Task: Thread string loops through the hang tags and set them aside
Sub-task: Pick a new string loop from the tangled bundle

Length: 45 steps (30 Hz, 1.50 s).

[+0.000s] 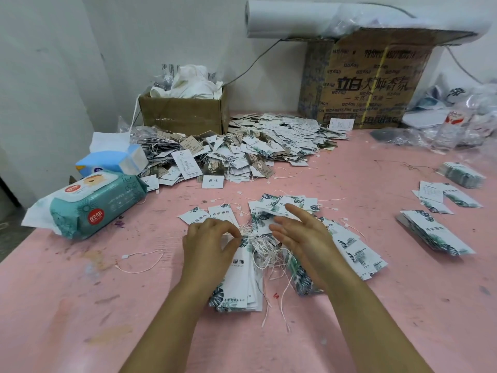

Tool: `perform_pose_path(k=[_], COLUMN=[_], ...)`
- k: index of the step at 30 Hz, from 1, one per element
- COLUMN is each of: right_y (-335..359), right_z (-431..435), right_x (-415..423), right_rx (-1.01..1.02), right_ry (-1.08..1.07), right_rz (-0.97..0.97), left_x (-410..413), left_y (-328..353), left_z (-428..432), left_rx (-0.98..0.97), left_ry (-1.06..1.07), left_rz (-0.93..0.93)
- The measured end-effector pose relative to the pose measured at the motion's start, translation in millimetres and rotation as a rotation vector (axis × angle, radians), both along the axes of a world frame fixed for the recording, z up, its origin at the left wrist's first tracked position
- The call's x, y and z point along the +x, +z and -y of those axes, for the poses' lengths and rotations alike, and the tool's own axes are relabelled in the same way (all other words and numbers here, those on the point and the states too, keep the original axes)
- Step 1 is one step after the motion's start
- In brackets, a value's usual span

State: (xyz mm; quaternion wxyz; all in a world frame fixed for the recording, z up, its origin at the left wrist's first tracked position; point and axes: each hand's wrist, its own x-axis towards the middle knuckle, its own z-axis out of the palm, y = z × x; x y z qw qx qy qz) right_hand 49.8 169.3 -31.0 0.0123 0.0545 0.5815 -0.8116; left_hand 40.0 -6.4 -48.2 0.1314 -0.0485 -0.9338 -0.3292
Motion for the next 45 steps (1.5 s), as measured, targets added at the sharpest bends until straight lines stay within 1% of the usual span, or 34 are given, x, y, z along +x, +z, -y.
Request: perform_pose_path(k=[2, 7, 12, 18, 22, 27, 34, 35, 36, 39, 40, 42, 45], right_y=[-0.2, -4.1, -6.2, -4.3, -4.0, -2.8, -3.9, -4.4, -5.2, -8.0, -9.9, -13.3, -18.3], right_z=[0.5, 1.0, 3.3, 9.6, 11.3, 12.4, 13.0, 13.5, 13.7, 13.5, 13.6, 14.1, 17.7], right_x=[-1.0, -3.2, -1.2, 1.6, 2.7, 4.1, 4.2, 4.4, 4.6, 3.9, 3.5, 3.5, 2.8], right_rx=[0.042, 0.134, 0.340, 0.391, 0.414, 0.429, 0.467, 0.498, 0.572, 0.994, 1.104, 1.206, 1.313], right_ry=[-0.003, 0.003, 0.063, 0.102, 0.110, 0.135, 0.155, 0.154, 0.151, 0.202, 0.233, 0.255, 0.204], right_rz=[-0.004, -0.011, -0.032, -0.104, -0.117, -0.125, -0.135, -0.149, -0.179, -0.325, -0.366, -0.407, -0.460], left_x=[-0.5, -1.9, -1.6, -4.1, -3.0, -1.9, -3.6, -3.6, -3.6, -3.1, -2.8, -2.9, -3.7], left_y=[-0.7, -6.1, -6.4, -8.2, -9.4, -8.1, -9.0, -9.6, -10.4, -11.4, -11.5, -11.2, -10.9], left_z=[0.4, 0.6, -0.1, -2.8, -4.4, -5.4, -6.8, -7.0, -7.2, -7.4, -7.5, -7.3, -6.6], left_rx=[0.003, -0.046, -0.005, -0.041, -0.086, -0.001, 0.005, -0.001, -0.006, -0.002, 0.002, 0.004, 0.009], left_ry=[0.004, -0.014, -0.029, -0.023, -0.028, 0.004, 0.013, 0.015, 0.017, 0.010, 0.006, -0.003, -0.009], left_rz=[-0.027, 0.009, 0.007, -0.008, -0.016, -0.013, 0.005, 0.002, -0.001, -0.007, -0.008, -0.015, -0.026])
